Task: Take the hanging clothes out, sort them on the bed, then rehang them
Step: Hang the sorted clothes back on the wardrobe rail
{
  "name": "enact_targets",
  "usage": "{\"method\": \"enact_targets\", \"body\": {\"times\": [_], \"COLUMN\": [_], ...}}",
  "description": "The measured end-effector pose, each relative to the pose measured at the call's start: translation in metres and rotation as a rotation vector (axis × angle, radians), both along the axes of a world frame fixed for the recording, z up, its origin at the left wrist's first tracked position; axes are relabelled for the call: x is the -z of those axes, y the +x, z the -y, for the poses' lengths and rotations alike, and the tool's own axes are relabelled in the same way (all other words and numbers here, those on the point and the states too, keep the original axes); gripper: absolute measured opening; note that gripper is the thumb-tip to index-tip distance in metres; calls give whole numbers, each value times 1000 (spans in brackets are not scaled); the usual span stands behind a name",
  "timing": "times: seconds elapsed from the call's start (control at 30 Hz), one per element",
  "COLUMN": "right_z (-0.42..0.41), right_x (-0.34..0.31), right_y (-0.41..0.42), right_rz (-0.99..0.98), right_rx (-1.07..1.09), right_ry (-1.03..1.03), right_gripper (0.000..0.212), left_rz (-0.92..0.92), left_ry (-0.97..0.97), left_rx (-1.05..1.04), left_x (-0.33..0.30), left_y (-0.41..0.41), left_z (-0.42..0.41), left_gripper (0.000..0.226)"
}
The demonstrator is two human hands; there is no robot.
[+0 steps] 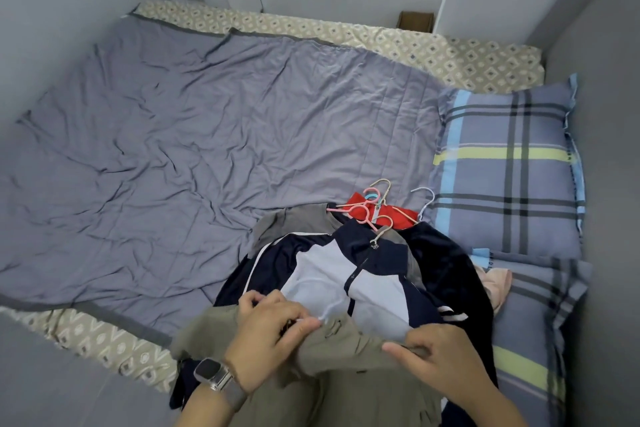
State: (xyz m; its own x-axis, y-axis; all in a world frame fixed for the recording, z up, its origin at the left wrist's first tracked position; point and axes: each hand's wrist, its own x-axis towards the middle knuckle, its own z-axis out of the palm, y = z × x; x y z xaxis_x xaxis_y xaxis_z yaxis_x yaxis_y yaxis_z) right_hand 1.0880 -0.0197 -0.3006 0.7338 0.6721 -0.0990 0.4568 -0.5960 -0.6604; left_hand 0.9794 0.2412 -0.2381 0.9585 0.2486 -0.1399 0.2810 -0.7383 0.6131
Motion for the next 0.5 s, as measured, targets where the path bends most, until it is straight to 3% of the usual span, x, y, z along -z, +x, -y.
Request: {"method": "enact_targets", "body": {"times": [0.13,0.3,0.43,0.5], "right_z": [-26,-52,-41,-41], "right_x": [-19,-23,-24,-33], "right_y": [-14,-27,-16,-7], "right_rz": [224,351,271,-60], "right_rx": [22,-45,-34,-116], "right_ry": [47,163,102,68], "right_gripper": [24,11,18,9], "left_rz": [8,8,34,26], "left_ry": [-34,-38,87,106], "left_rx": [-110,-175,-222,-228], "left_x": [-10,-29,-33,-30], "left_y": [-14,-20,-31,-34], "left_z": [5,-2,-20,-19], "left_gripper": [55,45,43,39]}}
